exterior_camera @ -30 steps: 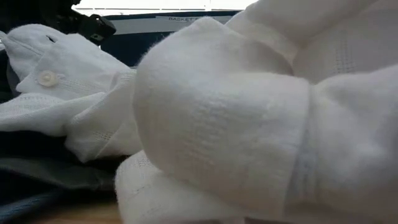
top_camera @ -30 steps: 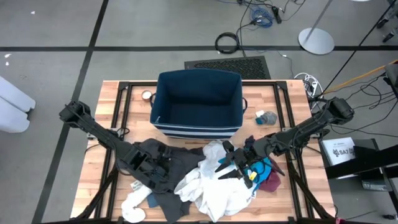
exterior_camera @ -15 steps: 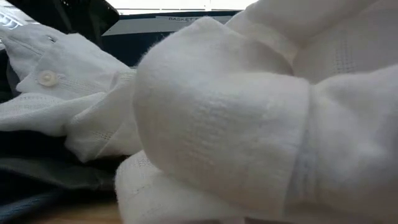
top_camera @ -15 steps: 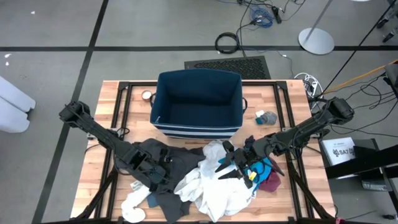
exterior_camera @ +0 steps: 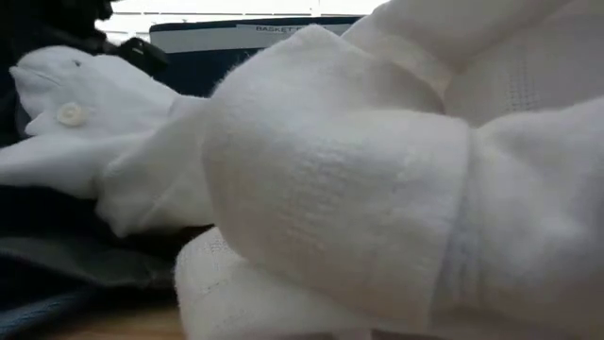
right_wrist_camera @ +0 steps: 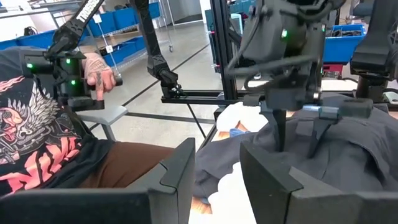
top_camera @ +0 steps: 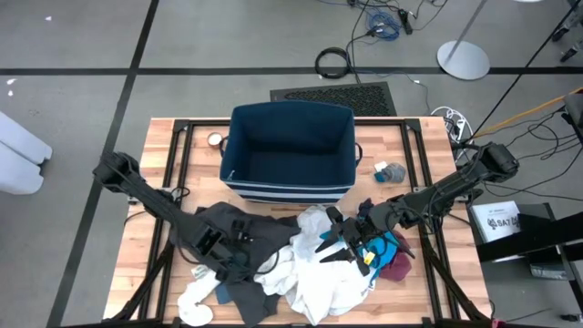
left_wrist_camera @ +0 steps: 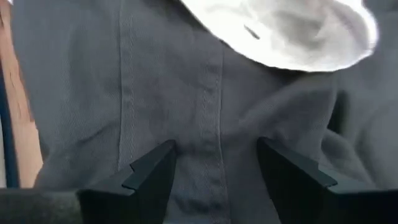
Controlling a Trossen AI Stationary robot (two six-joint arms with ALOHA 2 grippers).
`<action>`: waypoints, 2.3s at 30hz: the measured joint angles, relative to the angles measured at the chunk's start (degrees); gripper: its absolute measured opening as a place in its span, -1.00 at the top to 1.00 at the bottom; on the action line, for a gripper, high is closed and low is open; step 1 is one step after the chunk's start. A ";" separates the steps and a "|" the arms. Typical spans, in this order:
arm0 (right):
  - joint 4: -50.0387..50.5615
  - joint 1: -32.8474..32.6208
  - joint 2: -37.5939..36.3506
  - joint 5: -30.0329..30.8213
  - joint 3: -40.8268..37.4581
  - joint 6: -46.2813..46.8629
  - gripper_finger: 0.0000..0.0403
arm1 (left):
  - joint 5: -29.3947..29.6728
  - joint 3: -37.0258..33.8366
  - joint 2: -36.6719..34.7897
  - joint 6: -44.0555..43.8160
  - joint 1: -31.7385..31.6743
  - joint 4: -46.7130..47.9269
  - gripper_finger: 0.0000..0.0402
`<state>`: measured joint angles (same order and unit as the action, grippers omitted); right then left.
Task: Sort clothes
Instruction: Put the gray short into the white and blue laundry organizer
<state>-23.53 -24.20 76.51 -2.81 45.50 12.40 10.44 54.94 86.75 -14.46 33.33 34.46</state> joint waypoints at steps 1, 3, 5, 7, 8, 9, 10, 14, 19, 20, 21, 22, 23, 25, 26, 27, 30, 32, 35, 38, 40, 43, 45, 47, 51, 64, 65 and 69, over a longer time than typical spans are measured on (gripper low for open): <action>0.00 0.14 0.00 -0.05 0.00 0.00 0.42 | 0.12 0.00 0.58 0.00 -0.10 0.19 -0.18; 0.02 0.36 0.00 -0.02 0.00 0.00 0.42 | 0.25 0.02 1.69 -0.17 -0.37 0.28 -0.17; 0.07 0.56 0.00 -0.02 0.00 0.00 0.42 | 0.31 0.02 2.56 -0.24 -0.58 0.33 -0.12; 0.18 0.63 0.00 -0.02 0.00 0.00 0.42 | 0.54 0.02 2.85 -0.24 -0.69 0.41 0.01; 0.22 0.63 0.00 0.00 0.00 0.00 0.42 | 0.65 0.02 2.86 -0.23 -0.69 0.42 0.10; 0.22 0.63 0.00 0.00 0.00 0.00 0.42 | 0.76 0.02 2.86 -0.24 -0.73 0.41 0.22; 0.22 0.61 -0.02 0.00 0.00 0.00 0.42 | 1.01 0.02 2.83 -0.25 -0.73 0.43 0.34; 0.22 0.61 -0.01 0.00 0.00 0.00 0.42 | 1.82 0.97 2.75 -1.63 -0.73 0.92 0.88; -1.16 0.61 -0.02 0.00 0.00 0.00 0.42 | 2.32 5.21 2.75 -1.29 -0.73 4.39 0.92; -2.47 0.63 -0.02 0.03 0.00 0.00 0.42 | 2.90 6.85 2.75 -1.28 -0.73 6.65 0.92; -4.25 0.61 -0.02 0.03 0.00 -0.01 0.42 | 3.59 8.79 2.75 -1.25 -0.73 9.35 0.93; -6.14 0.61 -0.02 0.03 0.00 -0.02 0.42 | 4.59 10.84 2.75 -1.24 -0.73 12.15 0.93; -8.04 0.61 -0.02 0.01 0.00 -0.02 0.42 | 5.84 13.07 2.75 -1.24 -0.73 15.31 0.93; -11.88 0.61 -0.02 0.01 0.00 -0.02 0.42 | 9.19 17.91 2.75 -1.24 -0.73 21.70 0.93; -13.51 0.61 -0.02 0.03 0.00 -0.04 0.42 | 11.12 20.47 2.75 -1.20 -0.73 24.68 0.93; -14.68 0.61 -0.02 0.03 0.00 -0.04 0.42 | 12.92 22.97 2.75 -1.19 -0.69 27.29 0.93; -15.78 0.61 -0.02 0.03 0.00 -0.04 0.42 | 18.27 30.56 2.75 -1.15 -0.69 34.08 0.94; -15.49 0.61 -0.02 0.03 0.00 -0.04 0.42 | 21.39 35.56 2.75 -0.74 -0.69 37.81 0.94; -14.52 0.61 -0.02 0.03 0.00 -0.04 0.42 | 24.17 42.33 2.75 1.46 -0.69 40.91 0.94; -14.06 0.61 -0.02 0.02 0.00 -0.40 0.42 | 26.51 48.75 2.75 1.88 -0.74 42.30 0.94; -13.93 0.61 -0.02 0.01 0.00 -1.07 0.42 | 27.51 52.70 2.75 3.24 -0.73 42.36 0.94; -13.60 0.61 -0.02 -0.02 0.00 -1.31 0.42 | 28.82 58.12 2.75 4.73 -0.73 42.15 0.94; -13.35 0.58 -0.02 -0.02 0.00 -1.31 0.42 | 30.55 61.57 2.75 4.45 -0.73 42.10 0.94; -12.75 0.58 -0.02 -0.02 0.00 -1.31 0.42 | 31.82 64.56 2.75 4.40 -0.73 42.02 0.94; -10.22 0.58 -0.02 -0.02 0.00 -1.36 0.42 | 32.28 68.70 2.70 4.28 -0.73 40.76 0.94; 9.36 -0.28 0.00 3.62 0.00 -4.16 0.42 | 33.72 70.14 1.70 4.31 -0.73 40.58 0.95; 9.33 -0.23 0.00 4.84 0.00 -4.29 0.42 | 33.75 70.18 1.49 4.28 -0.73 40.54 0.95; 8.85 -0.26 0.00 7.19 -0.01 -4.29 0.42 | 33.76 70.18 0.55 4.28 -0.73 40.55 0.95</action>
<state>-14.68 -24.46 76.51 4.37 45.49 8.11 44.19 125.12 87.30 -10.17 32.60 75.01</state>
